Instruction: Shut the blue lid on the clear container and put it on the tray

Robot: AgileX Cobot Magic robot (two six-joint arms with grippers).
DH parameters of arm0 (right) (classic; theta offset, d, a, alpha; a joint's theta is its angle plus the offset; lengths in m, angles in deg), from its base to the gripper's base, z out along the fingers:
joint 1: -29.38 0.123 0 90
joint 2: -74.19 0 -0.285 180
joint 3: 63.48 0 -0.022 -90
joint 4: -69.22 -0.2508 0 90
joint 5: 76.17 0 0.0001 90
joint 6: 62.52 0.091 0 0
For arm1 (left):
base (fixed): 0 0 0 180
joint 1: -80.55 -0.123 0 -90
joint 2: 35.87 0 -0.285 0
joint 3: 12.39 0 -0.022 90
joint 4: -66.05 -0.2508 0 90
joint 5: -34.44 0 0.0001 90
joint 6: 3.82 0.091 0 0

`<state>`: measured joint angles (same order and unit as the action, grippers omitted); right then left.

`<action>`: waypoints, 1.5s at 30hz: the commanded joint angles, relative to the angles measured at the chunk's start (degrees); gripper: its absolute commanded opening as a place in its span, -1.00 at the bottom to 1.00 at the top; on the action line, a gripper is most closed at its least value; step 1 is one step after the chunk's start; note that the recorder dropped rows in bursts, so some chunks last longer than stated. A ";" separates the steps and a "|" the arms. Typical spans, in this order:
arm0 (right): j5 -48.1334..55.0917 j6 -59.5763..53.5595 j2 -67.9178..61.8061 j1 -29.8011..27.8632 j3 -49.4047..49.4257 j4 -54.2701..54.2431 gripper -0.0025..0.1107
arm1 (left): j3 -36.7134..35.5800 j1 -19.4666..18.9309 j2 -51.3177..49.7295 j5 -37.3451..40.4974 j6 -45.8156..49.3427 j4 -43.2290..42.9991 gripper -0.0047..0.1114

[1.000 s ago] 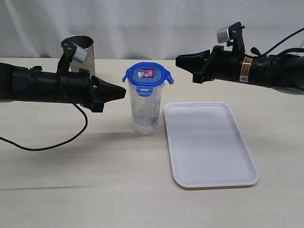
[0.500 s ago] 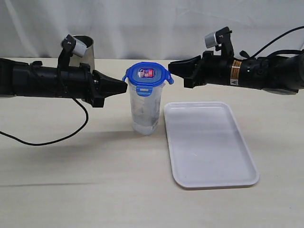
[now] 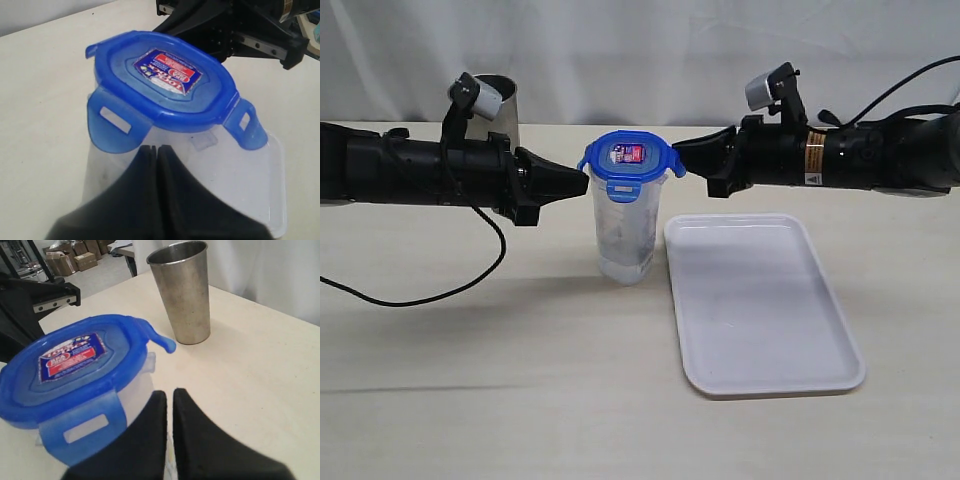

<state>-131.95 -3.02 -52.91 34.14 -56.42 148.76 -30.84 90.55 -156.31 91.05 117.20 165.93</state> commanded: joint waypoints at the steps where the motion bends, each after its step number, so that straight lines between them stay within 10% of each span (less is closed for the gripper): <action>1: -0.91 0.56 0.72 0.04 -0.39 0.98 -0.88 | 0.28 0.07 0.02 0.67 1.77 0.07 -0.92; 45: -0.71 8.23 4.78 0.04 0.13 9.58 -0.88 | 0.28 0.07 0.02 0.67 1.77 0.07 -0.92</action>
<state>-132.34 4.35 -49.38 34.14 -56.42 158.01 -30.84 90.55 -156.31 91.05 117.20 165.93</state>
